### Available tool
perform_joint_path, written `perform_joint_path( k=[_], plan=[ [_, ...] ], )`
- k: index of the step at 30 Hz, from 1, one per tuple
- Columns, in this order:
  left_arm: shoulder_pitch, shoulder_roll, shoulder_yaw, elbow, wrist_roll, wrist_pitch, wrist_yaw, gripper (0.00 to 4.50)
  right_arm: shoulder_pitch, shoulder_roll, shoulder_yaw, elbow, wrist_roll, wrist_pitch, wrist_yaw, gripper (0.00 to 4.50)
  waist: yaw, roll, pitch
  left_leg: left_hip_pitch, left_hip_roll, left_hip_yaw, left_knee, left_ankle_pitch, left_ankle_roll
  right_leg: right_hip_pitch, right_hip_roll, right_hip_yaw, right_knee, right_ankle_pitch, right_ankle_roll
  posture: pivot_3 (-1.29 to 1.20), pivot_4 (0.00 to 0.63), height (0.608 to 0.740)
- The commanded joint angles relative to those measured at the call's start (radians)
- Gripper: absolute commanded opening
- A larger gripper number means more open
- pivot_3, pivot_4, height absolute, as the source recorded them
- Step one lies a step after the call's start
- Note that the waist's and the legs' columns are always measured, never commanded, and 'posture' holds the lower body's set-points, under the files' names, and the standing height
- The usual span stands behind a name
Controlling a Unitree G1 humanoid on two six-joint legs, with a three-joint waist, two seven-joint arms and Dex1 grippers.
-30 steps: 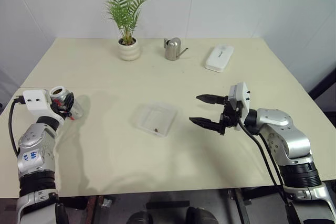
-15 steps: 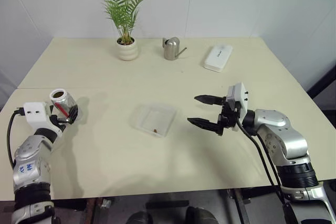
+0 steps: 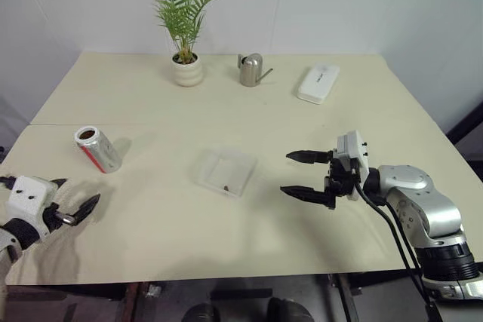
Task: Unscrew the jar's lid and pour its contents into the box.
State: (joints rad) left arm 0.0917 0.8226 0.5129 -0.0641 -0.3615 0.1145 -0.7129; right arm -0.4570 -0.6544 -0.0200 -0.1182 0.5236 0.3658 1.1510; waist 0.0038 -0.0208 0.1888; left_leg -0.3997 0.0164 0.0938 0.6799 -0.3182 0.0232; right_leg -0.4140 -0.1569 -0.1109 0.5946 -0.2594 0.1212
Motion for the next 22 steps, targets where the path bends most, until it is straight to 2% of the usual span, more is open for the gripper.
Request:
perform_joint_path(
  k=[1,6,11,18,22],
  plan=[
    [-0.036,0.013,-0.056,-0.145,-0.051,-0.055,-0.099,4.45,0.008,-0.02,-0.064,0.002,-0.019,-0.064,-0.018,4.5,-0.005,0.0,0.0,0.0,0.0,0.0,0.0,0.0,0.0,0.0,0.0,0.0,0.0,0.0,0.0,0.0,0.15,0.74],
    [-0.12,0.047,-0.16,-0.185,-0.076,-0.042,-0.226,4.45,0.005,-0.048,-0.106,0.059,-0.031,-0.09,-0.023,4.5,-0.011,0.001,0.0,0.0,0.001,0.003,-0.001,0.003,0.004,0.0,0.009,0.0,0.003,0.0,0.0,0.0,0.15,0.74],
    [-0.158,0.054,-0.194,-0.133,-0.089,-0.036,-0.308,4.45,0.01,-0.086,-0.141,0.054,-0.024,-0.089,-0.018,4.5,-0.017,0.002,0.0,0.001,0.002,0.006,-0.001,0.003,0.005,0.0,0.011,0.0,0.002,0.0,0.0,0.0,0.15,0.74],
    [-0.27,0.026,-0.191,-0.068,-0.095,-0.016,-0.279,4.45,0.048,-0.096,-0.149,-0.001,-0.028,-0.083,-0.051,4.5,-0.007,0.002,0.0,0.001,0.002,0.006,0.0,0.004,0.006,0.0,0.011,0.0,0.004,0.0,0.0,0.0,0.15,0.74],
    [-0.286,0.014,-0.191,-0.066,-0.097,0.006,-0.27,4.45,0.064,-0.092,-0.15,-0.011,-0.029,-0.083,-0.07,4.5,-0.006,0.002,0.0,0.001,0.002,0.006,0.001,0.004,0.007,0.0,0.011,0.0,0.004,0.0,0.0,0.0,0.15,0.74]
  ],
)
